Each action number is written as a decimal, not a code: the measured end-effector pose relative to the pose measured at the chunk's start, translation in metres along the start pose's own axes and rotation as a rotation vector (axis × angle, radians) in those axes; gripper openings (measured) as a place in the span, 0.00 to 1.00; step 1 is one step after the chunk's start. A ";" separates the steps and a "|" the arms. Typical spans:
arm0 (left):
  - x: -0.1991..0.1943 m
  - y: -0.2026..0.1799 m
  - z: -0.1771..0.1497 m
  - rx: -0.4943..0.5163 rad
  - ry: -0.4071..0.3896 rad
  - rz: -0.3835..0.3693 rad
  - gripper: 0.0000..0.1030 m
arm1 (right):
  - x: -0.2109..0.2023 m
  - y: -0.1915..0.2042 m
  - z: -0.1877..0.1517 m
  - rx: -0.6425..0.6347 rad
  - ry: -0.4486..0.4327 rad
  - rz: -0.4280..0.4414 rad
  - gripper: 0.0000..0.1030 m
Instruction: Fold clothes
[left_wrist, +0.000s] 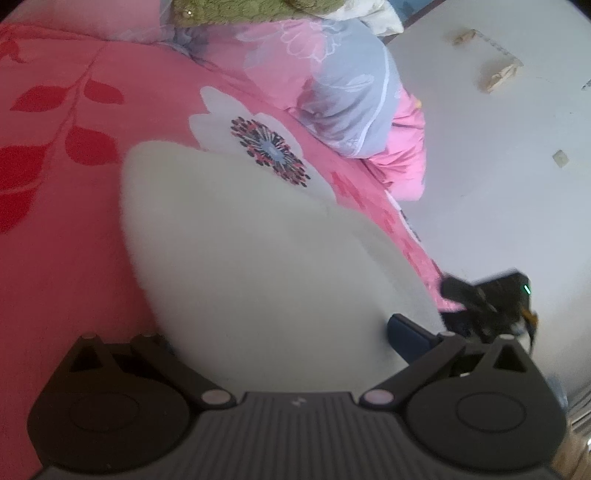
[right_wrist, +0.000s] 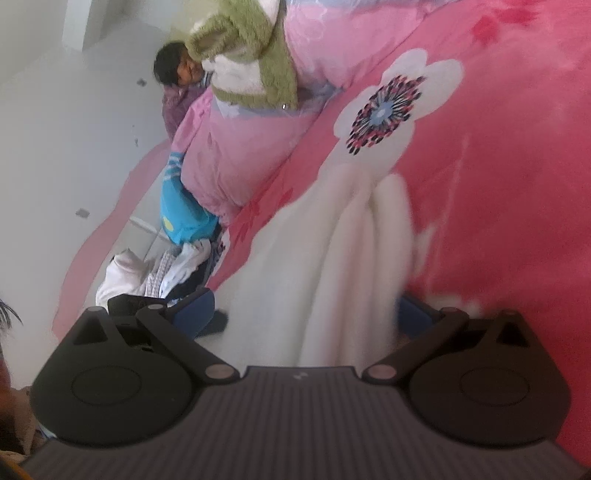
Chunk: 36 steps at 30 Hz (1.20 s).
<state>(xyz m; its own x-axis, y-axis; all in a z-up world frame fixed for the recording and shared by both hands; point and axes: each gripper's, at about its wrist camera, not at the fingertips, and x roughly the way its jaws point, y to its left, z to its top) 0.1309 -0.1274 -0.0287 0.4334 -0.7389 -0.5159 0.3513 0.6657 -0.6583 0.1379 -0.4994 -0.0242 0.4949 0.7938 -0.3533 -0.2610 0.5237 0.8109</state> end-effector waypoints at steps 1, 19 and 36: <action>0.000 0.000 -0.001 0.004 -0.004 -0.004 1.00 | 0.007 -0.001 0.007 -0.001 0.013 -0.005 1.00; -0.003 0.003 -0.006 0.035 -0.029 -0.025 1.00 | 0.014 -0.005 0.011 -0.035 0.124 0.037 0.85; 0.006 -0.012 0.013 0.084 -0.019 -0.051 1.00 | 0.044 -0.012 0.022 -0.087 0.108 0.149 0.83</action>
<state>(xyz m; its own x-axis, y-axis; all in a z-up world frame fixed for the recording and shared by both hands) 0.1401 -0.1381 -0.0171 0.4291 -0.7702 -0.4718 0.4410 0.6346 -0.6347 0.1809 -0.4775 -0.0392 0.3548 0.8906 -0.2845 -0.3972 0.4191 0.8164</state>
